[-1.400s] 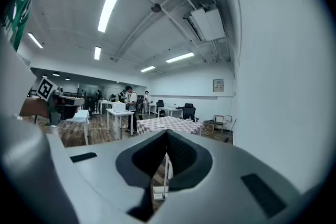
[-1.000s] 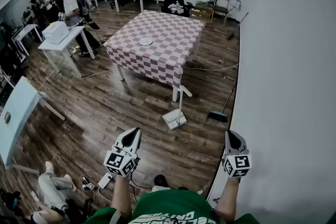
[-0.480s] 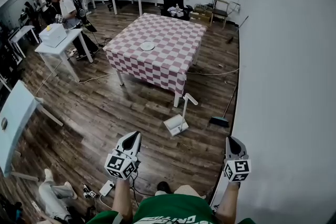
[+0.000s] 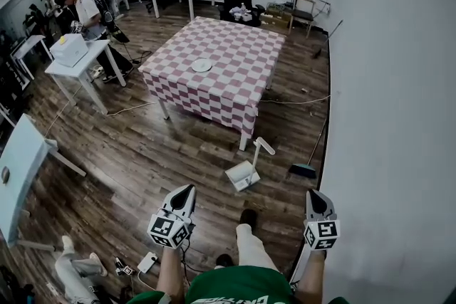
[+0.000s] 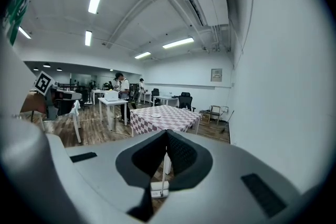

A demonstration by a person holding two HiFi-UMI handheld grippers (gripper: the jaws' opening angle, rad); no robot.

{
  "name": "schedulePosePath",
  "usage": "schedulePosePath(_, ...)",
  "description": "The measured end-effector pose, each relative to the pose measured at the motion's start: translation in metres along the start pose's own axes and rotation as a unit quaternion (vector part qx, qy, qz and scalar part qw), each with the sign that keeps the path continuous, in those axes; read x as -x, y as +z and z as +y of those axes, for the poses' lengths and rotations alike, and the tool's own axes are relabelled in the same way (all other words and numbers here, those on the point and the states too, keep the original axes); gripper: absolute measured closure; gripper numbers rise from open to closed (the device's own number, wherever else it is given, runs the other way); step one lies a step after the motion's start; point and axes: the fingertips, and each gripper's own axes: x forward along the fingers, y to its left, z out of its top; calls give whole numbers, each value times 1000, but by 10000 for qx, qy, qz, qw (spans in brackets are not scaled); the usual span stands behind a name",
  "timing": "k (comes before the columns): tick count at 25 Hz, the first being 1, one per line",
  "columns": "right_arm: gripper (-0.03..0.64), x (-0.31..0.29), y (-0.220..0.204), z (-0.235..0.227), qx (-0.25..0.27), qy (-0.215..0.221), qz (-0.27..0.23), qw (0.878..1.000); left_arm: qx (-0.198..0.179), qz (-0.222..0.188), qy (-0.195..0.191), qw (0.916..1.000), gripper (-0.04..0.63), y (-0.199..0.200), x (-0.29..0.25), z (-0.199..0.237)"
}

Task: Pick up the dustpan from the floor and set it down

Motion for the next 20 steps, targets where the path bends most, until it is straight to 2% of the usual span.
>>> schedulePosePath(4, 609, -62, -3, -8, -68, 78, -130, 9999, -172, 75, 106, 9998, 592, -7, -37, 33)
schedulePosePath(9, 609, -137, 19, -32, -115, 303, -218, 9992, -368, 101, 275, 9989, 592, 15, -97, 61)
schedulePosePath(20, 609, -255, 46, -92, -91, 694, -251, 9972, -318, 206, 513, 9980, 592, 22, -207, 81)
